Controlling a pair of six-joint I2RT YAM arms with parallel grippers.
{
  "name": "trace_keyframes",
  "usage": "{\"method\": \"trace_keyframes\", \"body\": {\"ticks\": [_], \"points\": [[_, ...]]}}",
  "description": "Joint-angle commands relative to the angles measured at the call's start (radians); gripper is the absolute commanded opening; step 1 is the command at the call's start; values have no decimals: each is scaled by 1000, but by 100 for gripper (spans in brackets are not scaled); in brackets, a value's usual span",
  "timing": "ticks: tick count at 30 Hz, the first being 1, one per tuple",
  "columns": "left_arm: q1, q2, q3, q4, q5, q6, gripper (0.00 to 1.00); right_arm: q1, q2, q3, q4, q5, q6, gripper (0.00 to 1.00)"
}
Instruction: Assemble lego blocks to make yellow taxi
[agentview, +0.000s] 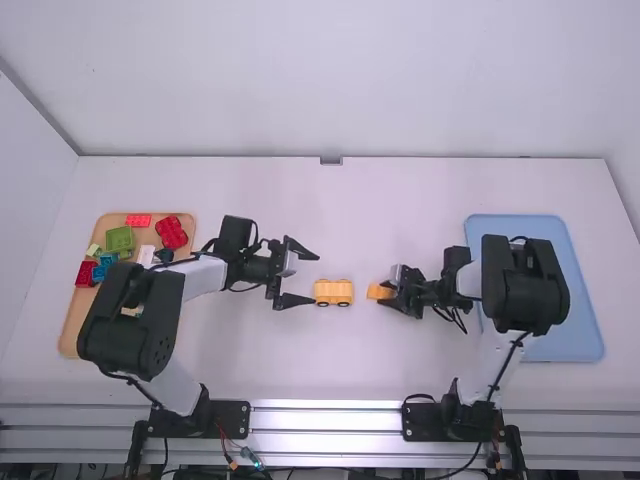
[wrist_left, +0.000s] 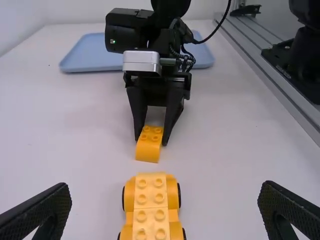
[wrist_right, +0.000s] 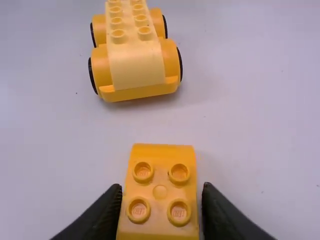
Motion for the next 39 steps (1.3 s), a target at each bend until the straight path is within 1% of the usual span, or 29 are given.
{"method": "trace_keyframes", "body": {"ticks": [1, 5, 9, 11, 12, 13, 17, 21, 23, 25, 27, 29, 30, 32, 36, 39], "points": [[-7, 0, -6, -3, 38, -2, 99, -3, 23, 0, -3, 19, -2, 47], [-6, 0, -6, -4, 38, -3, 99, -3, 23, 0, -3, 19, -2, 47], [-7, 0, -7, -4, 37, -3, 99, -3, 23, 0, 0, 14, -2, 40], [-10, 0, -7, -4, 37, -2, 98, -3, 23, 0, -3, 16, -2, 35], [-10, 0, -7, -4, 37, -2, 99, -3, 23, 0, -3, 16, -2, 29], [-10, 0, -7, -3, 37, -2, 99, -3, 23, 0, -4, 16, -2, 27], [-10, 0, -7, -4, 35, -2, 99, -3, 23, 0, -1, 11, -1, 21], [-10, 0, -7, -10, -11, -2, 99, -5, 21, 6, -12, -19, 6, 22], [-20, 0, -7, -35, -54, 6, 99, -20, 21, 37, -76, -61, 6, 22], [-37, 7, -16, -24, -84, 5, 99, -31, 13, 74, -165, -77, 5, 20], [-55, 19, -28, 8, -121, 2, 99, -27, 3, 101, -234, -83, -5, 16], [-78, 45, -47, 80, -166, -43, 99, -11, -14, 143, -351, -85, -71, 13], [-83, 52, -51, 102, -174, -60, 99, -6, -17, 152, -378, -85, -93, 12], [-99, 94, -67, 208, -195, -136, 99, 12, -34, 192, -488, -85, -190, 12], [-97, 164, -84, 319, -208, -183, 99, 43, -67, 237, -618, -93, -290, 11], [-95, 209, -83, 347, -188, -185, 99, 63, -93, 251, -650, -92, -301, 11]]}}
